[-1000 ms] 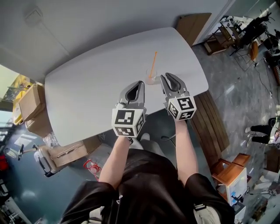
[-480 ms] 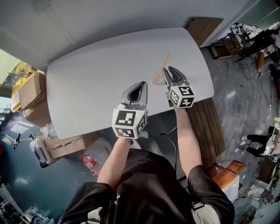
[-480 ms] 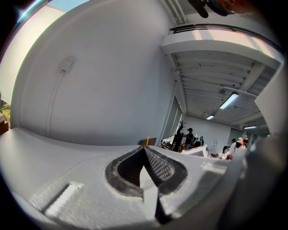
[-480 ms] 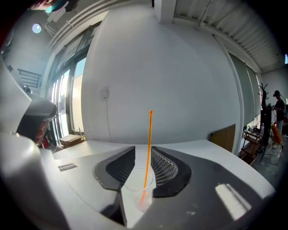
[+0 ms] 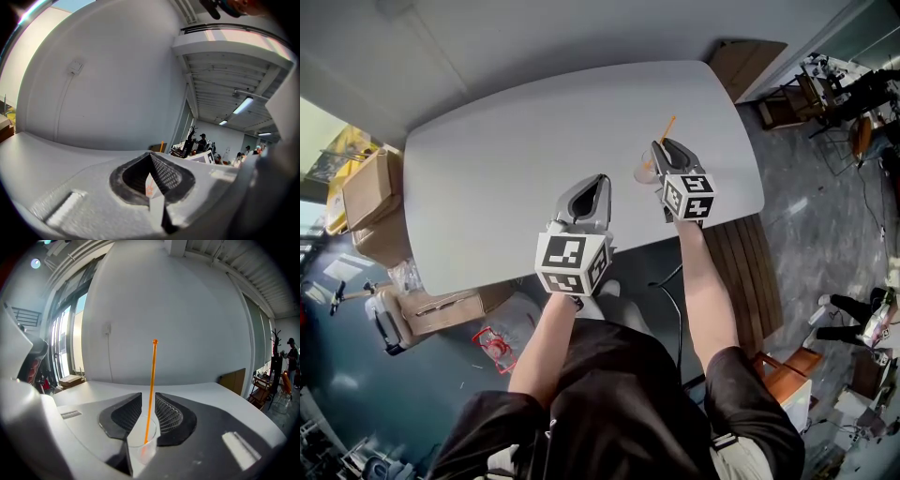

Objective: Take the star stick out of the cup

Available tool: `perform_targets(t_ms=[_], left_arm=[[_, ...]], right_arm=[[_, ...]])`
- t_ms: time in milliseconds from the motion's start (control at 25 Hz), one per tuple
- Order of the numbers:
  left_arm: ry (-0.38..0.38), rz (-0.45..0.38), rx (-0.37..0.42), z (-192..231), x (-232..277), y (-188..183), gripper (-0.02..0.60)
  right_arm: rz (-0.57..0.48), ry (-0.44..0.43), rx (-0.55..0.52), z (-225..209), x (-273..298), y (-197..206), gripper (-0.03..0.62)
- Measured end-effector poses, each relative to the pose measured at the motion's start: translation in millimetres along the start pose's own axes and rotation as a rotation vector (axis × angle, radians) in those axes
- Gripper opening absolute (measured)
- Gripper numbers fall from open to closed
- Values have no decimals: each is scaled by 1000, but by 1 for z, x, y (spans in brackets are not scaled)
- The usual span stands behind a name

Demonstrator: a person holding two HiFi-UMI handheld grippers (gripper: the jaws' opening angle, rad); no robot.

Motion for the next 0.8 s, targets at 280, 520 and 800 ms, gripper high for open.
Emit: perform_targets(t_ms=[280, 520, 800], left_arm=[[-3, 8, -3, 1, 1, 3, 3], [-7, 6, 4, 5, -1, 0, 3], [11, -8, 16, -1, 2, -8, 3]], right_arm=[[-12, 7, 36, -4, 1, 3, 38], [-46, 15, 39, -4, -2, -4, 23], [-132, 14, 48, -1, -23, -29, 23]])
Point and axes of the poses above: the fingertips, and each gripper's own axes: x forward along the fingers, z to its left, y out of its underside, the point moved 5 cm from there along -x, backward along the fingers, and after that the axes turned 3 degrees about -y, right-handed, at the moved point
